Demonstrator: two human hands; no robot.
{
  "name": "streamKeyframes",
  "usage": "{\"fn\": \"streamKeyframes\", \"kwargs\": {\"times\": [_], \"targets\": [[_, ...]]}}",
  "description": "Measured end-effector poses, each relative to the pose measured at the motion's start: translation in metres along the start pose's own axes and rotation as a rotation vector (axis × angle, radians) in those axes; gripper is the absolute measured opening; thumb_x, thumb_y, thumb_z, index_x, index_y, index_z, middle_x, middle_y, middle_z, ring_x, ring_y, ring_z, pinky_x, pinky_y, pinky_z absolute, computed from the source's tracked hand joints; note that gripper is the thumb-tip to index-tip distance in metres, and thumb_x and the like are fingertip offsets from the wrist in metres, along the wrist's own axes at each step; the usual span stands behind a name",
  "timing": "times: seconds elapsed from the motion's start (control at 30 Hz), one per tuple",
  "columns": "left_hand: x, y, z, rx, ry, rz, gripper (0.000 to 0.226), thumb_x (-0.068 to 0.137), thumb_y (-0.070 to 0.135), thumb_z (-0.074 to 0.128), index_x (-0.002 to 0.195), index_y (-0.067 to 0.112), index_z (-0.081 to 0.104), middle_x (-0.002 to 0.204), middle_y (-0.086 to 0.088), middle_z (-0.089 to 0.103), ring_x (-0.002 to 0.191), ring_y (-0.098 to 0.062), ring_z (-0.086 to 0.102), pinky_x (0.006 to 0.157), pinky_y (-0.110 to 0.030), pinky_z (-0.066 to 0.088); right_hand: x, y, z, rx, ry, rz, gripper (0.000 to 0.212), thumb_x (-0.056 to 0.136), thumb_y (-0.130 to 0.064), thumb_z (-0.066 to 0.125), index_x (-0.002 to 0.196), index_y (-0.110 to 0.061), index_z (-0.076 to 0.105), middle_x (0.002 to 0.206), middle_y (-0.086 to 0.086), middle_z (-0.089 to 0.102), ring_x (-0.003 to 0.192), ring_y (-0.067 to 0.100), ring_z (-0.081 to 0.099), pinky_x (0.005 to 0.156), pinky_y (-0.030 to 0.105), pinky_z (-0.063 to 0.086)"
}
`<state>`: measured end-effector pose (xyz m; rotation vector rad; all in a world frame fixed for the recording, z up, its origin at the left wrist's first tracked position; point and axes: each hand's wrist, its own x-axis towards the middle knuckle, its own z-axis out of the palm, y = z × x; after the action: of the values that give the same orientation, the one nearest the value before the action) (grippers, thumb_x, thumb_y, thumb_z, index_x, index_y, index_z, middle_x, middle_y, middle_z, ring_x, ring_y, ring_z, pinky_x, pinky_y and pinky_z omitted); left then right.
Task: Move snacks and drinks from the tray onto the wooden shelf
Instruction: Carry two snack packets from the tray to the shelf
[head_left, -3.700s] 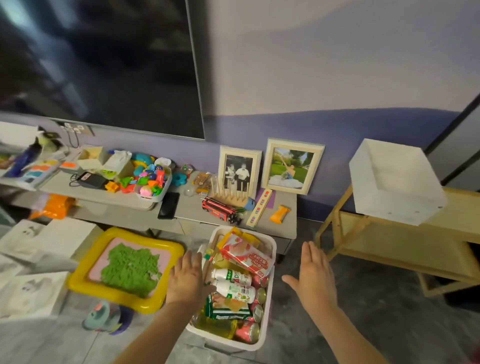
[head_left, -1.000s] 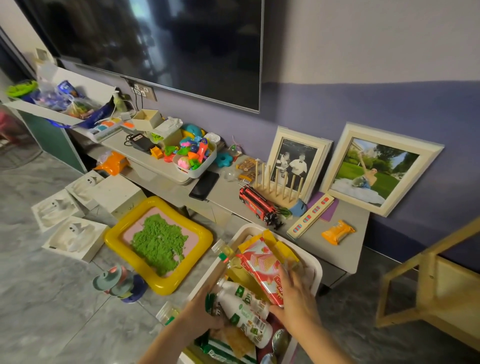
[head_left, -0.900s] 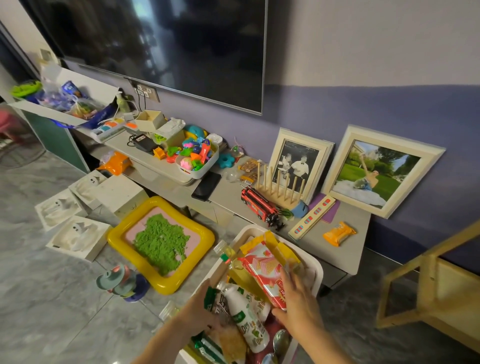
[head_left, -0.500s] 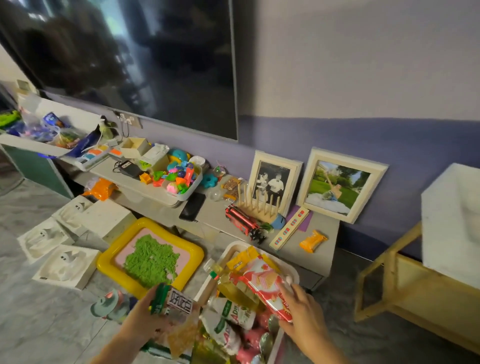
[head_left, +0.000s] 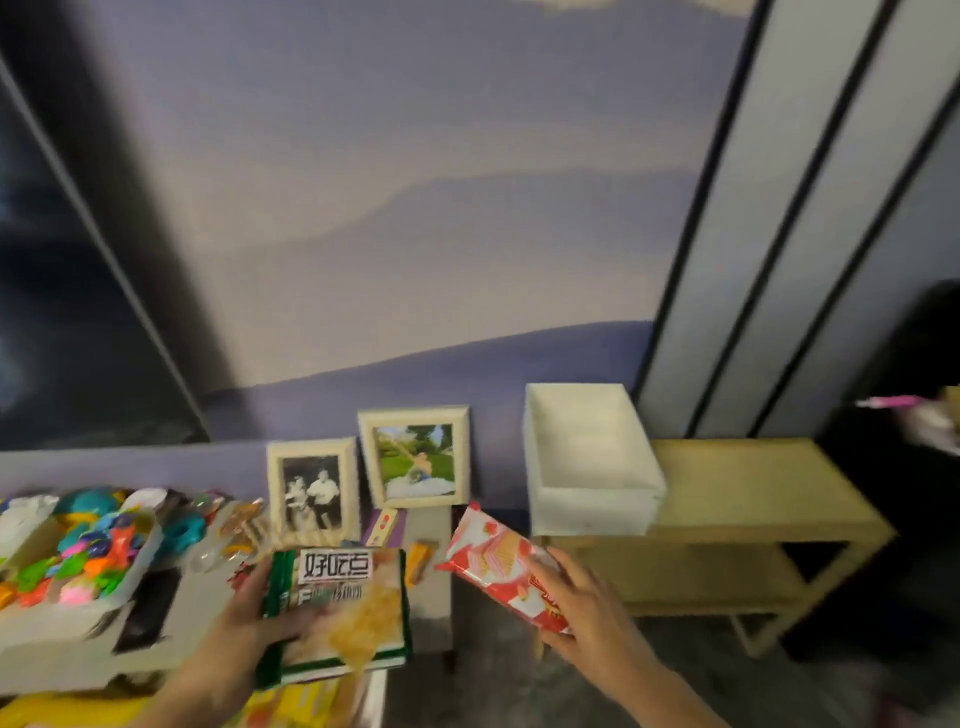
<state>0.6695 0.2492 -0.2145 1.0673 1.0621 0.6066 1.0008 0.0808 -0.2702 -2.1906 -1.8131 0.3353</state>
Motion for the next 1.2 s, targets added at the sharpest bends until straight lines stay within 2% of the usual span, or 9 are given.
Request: {"fn": "streamKeyframes", "kwargs": {"times": [0.13,0.27,0.37,0.47,0.57,0.63,0.8,0.97,1.2], "targets": [[0.027,0.021,0.125,-0.084,-0.156,0.001,0.065,0.059,-0.017,0.065,0.116,0.011,0.052,0.094,-0.022,0.072,0.079,-0.028,0.072,0.067,-0.033,0.06,-0.039,0.087,-0.071,-0.02,0.067,0.095,0.085,0.087,-0.049,0.06,0.146,-0.048,-0.001,0.154,-0.009,0.014,0.138,0.014,0.028,0.111,0.031,0.033],[0.044,0.033,0.233,0.032,-0.264,0.016,0.071,0.056,-0.009,0.079,0.117,0.011,0.049,0.111,-0.024,0.066,0.095,-0.035,0.068,0.081,-0.043,0.055,-0.076,0.167,-0.13,0.015,0.12,0.227,0.087,0.084,-0.045,0.065,0.147,-0.048,0.005,0.15,-0.011,0.023,0.13,0.01,0.033,0.107,0.029,0.037],[0.061,0.034,0.298,0.176,-0.315,0.037,0.086,0.04,0.012,0.095,0.114,0.017,0.05,0.111,-0.015,0.068,0.101,-0.032,0.067,0.09,-0.049,0.052,-0.096,0.218,-0.161,0.101,0.117,0.31,0.09,0.081,-0.043,0.068,0.146,-0.053,0.007,0.147,-0.011,0.027,0.13,0.011,0.035,0.106,0.035,0.041],[0.079,0.037,0.356,0.304,-0.355,0.085,0.068,0.057,0.001,0.087,0.111,0.023,0.051,0.11,-0.006,0.069,0.102,-0.023,0.067,0.091,-0.043,0.054,-0.108,0.266,-0.181,0.102,0.101,0.374,0.085,0.078,-0.046,0.069,0.144,-0.052,0.015,0.146,-0.012,0.028,0.13,0.013,0.036,0.106,0.039,0.041],[0.105,0.04,0.409,0.409,-0.407,0.147,0.062,0.063,-0.003,0.083,0.109,0.022,0.05,0.107,-0.003,0.068,0.103,-0.019,0.065,0.085,-0.035,0.057,-0.108,0.309,-0.195,0.078,0.135,0.432,0.08,0.073,-0.06,0.065,0.139,-0.051,0.02,0.144,-0.014,0.034,0.129,0.011,0.038,0.107,0.042,0.039],[0.123,0.043,0.44,0.484,-0.41,0.189,0.058,0.065,-0.002,0.082,0.107,0.023,0.048,0.102,0.0,0.068,0.098,-0.015,0.065,0.073,-0.026,0.057,-0.099,0.338,-0.204,0.05,0.172,0.471,0.085,0.07,-0.066,0.062,0.141,-0.043,0.022,0.141,-0.014,0.038,0.127,0.012,0.042,0.106,0.043,0.039],[0.181,0.045,0.508,0.584,-0.384,0.218,0.05,0.067,-0.001,0.081,0.099,0.019,0.048,0.095,-0.002,0.07,0.09,-0.018,0.068,0.068,-0.025,0.056,-0.074,0.403,-0.225,-0.006,0.18,0.586,0.098,0.06,-0.074,0.051,0.145,-0.039,0.016,0.14,-0.006,0.037,0.125,0.022,0.043,0.105,0.044,0.038],[0.228,0.056,0.575,0.691,-0.346,0.241,0.049,0.062,0.011,0.086,0.095,0.017,0.05,0.085,0.0,0.071,0.077,-0.012,0.069,0.058,-0.02,0.051,-0.051,0.468,-0.244,-0.047,0.117,0.605,0.09,0.076,-0.052,0.061,0.148,-0.034,0.011,0.142,-0.007,0.031,0.127,0.019,0.037,0.109,0.04,0.03],[0.297,0.039,0.629,0.776,-0.306,0.181,0.053,0.06,0.016,0.089,0.095,0.02,0.049,0.089,0.004,0.069,0.082,-0.012,0.068,0.063,-0.023,0.055,-0.003,0.56,-0.249,-0.086,-0.001,0.57,0.093,0.078,-0.058,0.058,0.15,-0.034,0.004,0.146,-0.009,0.026,0.133,0.017,0.031,0.117,0.042,0.02]]}}
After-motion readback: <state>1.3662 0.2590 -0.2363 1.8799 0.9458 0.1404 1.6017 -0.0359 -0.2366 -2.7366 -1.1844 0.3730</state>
